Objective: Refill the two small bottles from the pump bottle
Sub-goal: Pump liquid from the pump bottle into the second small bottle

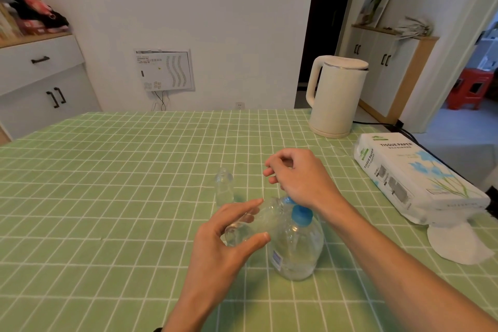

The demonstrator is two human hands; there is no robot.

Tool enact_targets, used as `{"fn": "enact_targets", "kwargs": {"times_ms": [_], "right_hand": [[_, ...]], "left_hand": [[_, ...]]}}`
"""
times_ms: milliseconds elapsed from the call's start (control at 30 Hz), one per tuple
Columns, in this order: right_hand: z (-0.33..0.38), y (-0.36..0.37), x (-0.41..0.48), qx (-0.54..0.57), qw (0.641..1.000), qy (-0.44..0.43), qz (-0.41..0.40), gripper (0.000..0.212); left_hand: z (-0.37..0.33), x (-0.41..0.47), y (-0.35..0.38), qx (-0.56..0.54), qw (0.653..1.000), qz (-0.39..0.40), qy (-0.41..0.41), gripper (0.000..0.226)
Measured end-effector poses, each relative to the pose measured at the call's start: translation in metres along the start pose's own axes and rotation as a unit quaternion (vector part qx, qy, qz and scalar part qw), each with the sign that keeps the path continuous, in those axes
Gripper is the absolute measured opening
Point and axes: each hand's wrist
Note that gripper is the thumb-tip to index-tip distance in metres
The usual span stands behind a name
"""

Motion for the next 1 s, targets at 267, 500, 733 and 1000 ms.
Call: {"fn": "enact_targets", "kwargs": {"times_ms": [267, 500, 733, 1000], "right_hand": [[-0.001, 0.003, 0.000, -0.028, 1.000, -0.007, -0.012, 0.028], [-0.007, 0.004, -0.002, -0.048, 0.999, 0.004, -0.007, 0.028], [0.003, 0.000, -0.004, -0.064, 0.998, -0.016, -0.023, 0.027], [-0.004, 0.003, 0.001, -0.020, 1.000, -0.001, -0.015, 0.028]], "left_hand": [[0.005, 0.000, -0.001, 0.004, 1.000, 0.005, -0.001, 0.054], [0.008, -0.002, 0.001, 0.003, 1.000, 0.000, -0.008, 0.055], [0.004, 0.000, 0.000, 0.016, 1.000, 0.009, -0.006, 0.058], [0.006, 0.000, 0.000, 0.003, 1.000, 0.003, -0.002, 0.053]]}}
Point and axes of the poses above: each hand's wrist, its own x-axis towards the middle knuckle, its own y-axis out of the palm, z = x × y, and after that the axes turned 11 degrees about y, right-handed
